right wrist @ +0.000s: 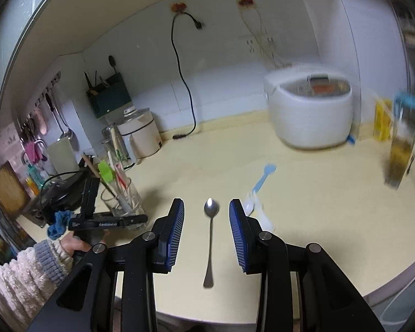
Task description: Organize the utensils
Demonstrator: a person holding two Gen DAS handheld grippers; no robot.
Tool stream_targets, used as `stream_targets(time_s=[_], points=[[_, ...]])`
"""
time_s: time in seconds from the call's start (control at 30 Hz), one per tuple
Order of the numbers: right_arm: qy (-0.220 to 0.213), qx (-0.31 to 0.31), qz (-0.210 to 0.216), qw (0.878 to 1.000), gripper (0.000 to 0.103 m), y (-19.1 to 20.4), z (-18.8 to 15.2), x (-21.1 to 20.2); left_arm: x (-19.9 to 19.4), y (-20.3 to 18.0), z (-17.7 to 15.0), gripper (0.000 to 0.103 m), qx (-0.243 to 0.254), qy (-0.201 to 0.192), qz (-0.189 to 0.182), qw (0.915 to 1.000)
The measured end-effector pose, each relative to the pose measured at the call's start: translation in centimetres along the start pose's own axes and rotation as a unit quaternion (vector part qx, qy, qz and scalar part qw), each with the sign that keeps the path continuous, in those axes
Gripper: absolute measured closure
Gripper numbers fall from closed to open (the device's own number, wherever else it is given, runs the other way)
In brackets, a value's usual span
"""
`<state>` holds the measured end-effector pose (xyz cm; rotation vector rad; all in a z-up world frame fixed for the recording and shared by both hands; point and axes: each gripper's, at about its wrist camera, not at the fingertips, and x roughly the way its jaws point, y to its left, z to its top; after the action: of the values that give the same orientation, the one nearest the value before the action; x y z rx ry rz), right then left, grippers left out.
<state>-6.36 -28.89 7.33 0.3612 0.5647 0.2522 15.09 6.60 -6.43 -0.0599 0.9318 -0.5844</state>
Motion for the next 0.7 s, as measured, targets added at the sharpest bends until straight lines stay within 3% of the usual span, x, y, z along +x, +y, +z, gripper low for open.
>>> stream_targets(time_s=[0.47, 0.7], points=[[-0.011, 0.016, 0.003, 1.000, 0.069, -2.8, -2.5, -1.2, 0.5, -0.3, 0.9, 0.011, 0.016, 0.006, 0.033, 0.9993], [-0.007, -0.007, 0.002, 1.000, 0.069, -1.7, -1.9, -0.9, -0.5, 0.7, 0.9, 0.015, -0.011, -0.007, 0.011, 0.9999]])
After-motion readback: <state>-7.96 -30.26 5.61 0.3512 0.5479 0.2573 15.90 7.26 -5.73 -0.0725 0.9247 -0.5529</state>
